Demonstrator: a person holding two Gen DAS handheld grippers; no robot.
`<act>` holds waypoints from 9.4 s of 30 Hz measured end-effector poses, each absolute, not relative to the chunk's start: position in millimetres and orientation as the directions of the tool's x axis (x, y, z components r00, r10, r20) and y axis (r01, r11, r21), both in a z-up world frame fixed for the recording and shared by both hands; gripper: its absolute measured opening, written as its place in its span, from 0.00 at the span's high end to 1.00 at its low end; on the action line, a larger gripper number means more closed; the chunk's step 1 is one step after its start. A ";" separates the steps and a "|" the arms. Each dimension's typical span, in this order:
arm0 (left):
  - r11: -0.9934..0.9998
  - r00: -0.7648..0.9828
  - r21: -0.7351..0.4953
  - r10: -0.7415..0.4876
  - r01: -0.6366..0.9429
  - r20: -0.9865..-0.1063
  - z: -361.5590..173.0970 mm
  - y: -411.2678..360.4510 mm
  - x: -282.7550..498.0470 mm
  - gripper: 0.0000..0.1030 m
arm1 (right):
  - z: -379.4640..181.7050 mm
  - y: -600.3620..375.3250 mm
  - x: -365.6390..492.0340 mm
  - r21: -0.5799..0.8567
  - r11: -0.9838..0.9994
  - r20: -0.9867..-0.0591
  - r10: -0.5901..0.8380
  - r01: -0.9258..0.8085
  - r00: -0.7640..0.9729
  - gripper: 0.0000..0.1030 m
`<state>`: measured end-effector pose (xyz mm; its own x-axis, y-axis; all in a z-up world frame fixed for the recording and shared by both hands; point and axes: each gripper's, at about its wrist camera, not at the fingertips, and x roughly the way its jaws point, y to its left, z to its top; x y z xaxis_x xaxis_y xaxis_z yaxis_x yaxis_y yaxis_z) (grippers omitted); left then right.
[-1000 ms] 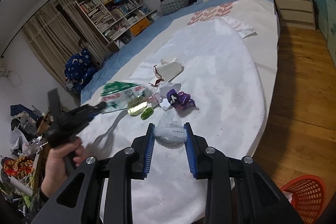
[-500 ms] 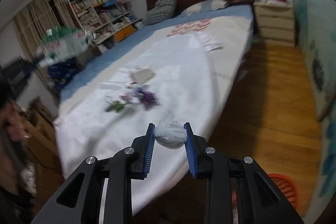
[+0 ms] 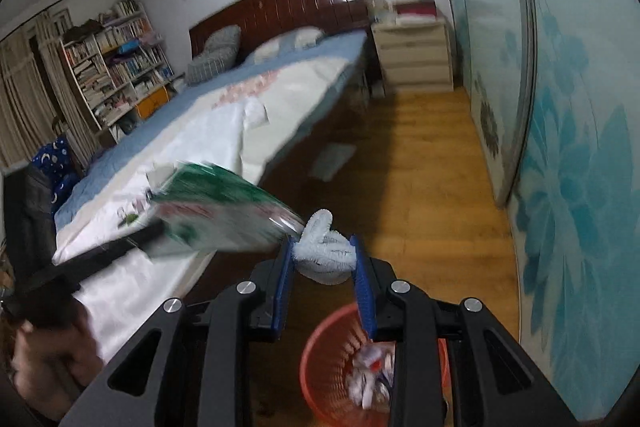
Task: Collect trash
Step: 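Carry both bags over the red basket and open both tools, then move both tools back to the trash on the bed, then grasp the purple wrapper with the right tool, then grasp the gold tin lid with the left tool while the right holds the wrapper, then carry the lid and wrapper over the red basket and open both tools, then move both tools back toward the trash on the bed, then grasp the green snack bag with the left tool while the right grasps a white tissue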
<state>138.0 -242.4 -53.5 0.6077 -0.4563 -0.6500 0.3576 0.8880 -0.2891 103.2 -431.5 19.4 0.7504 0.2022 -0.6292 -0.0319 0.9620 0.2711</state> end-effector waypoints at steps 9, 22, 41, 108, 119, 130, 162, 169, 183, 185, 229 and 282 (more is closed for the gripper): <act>0.874 0.427 -0.217 -0.412 0.435 -0.805 -140.6 -293.8 134.1 0.92 | -64.7 -452.6 126.7 0.344 0.939 -0.806 0.295 -0.001 0.514 0.71; 0.879 0.342 -0.245 -0.396 0.408 -0.852 -164.4 -305.1 134.7 0.42 | -91.8 -460.7 132.3 0.353 0.932 -0.848 0.281 0.084 0.448 0.42; 0.886 0.553 -0.321 -0.460 0.333 -0.695 -3.4 -215.5 124.4 0.32 | -54.4 -387.1 132.3 0.367 0.930 -0.743 0.317 -0.038 0.590 0.37; 0.897 0.608 -0.391 -0.196 -0.207 -0.770 -89.5 91.2 248.5 0.21 | -20.4 -98.1 199.6 0.440 0.811 -0.599 0.585 -0.385 0.547 0.85; 0.943 0.549 -0.169 0.017 -0.286 -0.835 -108.3 64.5 273.7 0.33 | -28.3 -119.0 227.6 0.505 0.770 -0.591 0.637 -0.390 0.495 0.85; 0.924 0.618 -0.224 0.016 -0.310 -0.786 -90.4 64.4 247.3 0.43 | -27.1 -148.5 217.5 0.496 0.794 -0.595 0.605 -0.351 0.529 0.85; 0.791 0.329 -0.353 -0.551 0.500 -0.767 -87.5 -312.1 162.3 0.43 | 6.2 -418.5 94.9 0.258 0.950 -0.714 0.064 0.178 0.697 0.85; 0.803 0.317 -0.338 -0.526 0.491 -0.790 -97.1 -328.6 161.6 0.43 | -4.3 -430.2 107.9 0.302 0.937 -0.715 0.099 0.178 0.692 0.83; 0.822 0.334 -0.317 -0.501 0.473 -0.799 -94.7 -317.1 161.5 0.25 | 0.9 -424.7 103.7 0.318 0.927 -0.680 0.078 0.198 0.729 0.41; 0.824 0.335 -0.320 -0.500 0.467 -0.799 -94.0 -311.9 160.9 0.25 | 2.5 -423.4 104.3 0.317 0.927 -0.675 0.073 0.199 0.734 0.40; 0.962 0.643 -0.232 -0.089 -0.142 -0.761 -84.6 19.6 251.1 0.16 | -15.9 -167.8 208.7 0.344 0.926 -0.680 0.360 -0.155 0.639 0.37; 0.921 0.618 -0.378 -0.243 -0.094 -0.747 -71.1 63.9 184.9 0.90 | -20.2 -103.0 320.7 0.456 0.837 -0.595 0.539 -0.302 0.596 0.93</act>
